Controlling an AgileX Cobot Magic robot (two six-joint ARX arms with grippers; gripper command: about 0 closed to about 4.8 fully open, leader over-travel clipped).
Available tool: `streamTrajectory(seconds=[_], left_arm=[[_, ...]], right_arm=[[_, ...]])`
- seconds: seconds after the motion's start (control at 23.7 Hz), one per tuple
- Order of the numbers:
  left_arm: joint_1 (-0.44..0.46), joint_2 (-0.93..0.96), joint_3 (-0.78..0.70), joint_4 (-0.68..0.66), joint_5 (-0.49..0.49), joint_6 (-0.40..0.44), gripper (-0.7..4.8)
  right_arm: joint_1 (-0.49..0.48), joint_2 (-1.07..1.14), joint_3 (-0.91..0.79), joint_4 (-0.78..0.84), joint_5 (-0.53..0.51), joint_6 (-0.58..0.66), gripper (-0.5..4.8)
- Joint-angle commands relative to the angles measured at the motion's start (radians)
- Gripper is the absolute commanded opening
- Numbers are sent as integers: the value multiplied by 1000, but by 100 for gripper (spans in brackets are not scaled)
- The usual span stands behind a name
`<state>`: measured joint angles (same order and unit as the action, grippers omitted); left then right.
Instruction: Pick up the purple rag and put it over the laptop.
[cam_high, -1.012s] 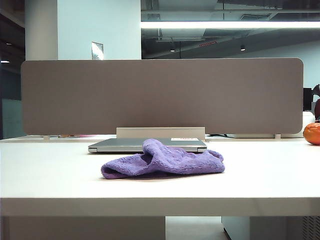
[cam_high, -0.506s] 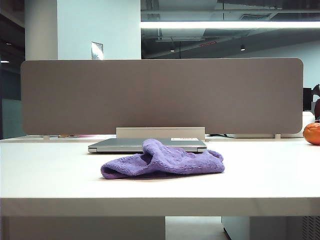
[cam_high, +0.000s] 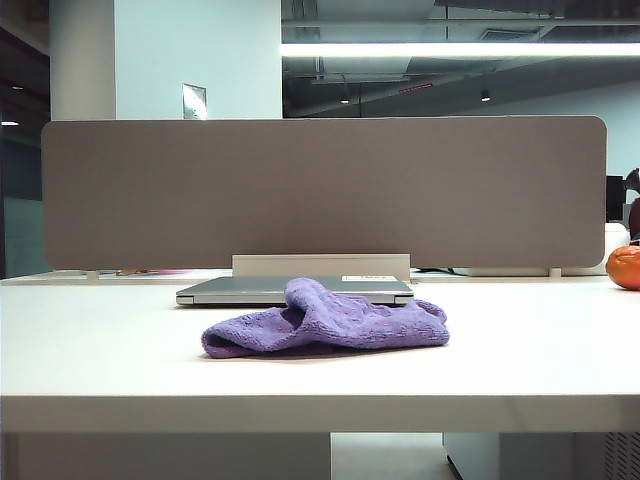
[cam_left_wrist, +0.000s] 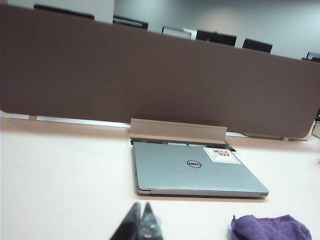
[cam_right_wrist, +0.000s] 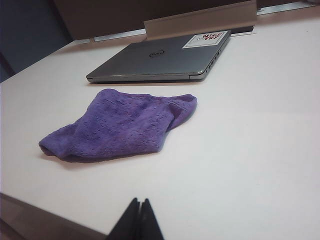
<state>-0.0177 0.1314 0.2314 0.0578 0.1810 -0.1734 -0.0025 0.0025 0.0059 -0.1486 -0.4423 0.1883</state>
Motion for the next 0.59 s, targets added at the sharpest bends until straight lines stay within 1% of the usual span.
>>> streamTrajectory(seconds=[0.04,0.17,0.25,0.3,0.42,0.59], left_arm=[[-2,87,48,31,47,0,-6],[-2,208,96,64,97,-3,-6],[-2,260,118,64,98,-17,-6],[-2,313,137,67,122,-29,-6],[-11,411,170,76,161,-29,-6],[-95,511,180,127,148,-28,-6]], right_arm=[[1,-2,-3,14,-3,2,22],[1,-2,-3,14,-2,2,22],[1,-2,-3,14,-2,2,22],[1,-2,-3,14,-2,2,22],[1,-2,-3,14,-2,2,22],[1,-2,-3,14,0,2,22]])
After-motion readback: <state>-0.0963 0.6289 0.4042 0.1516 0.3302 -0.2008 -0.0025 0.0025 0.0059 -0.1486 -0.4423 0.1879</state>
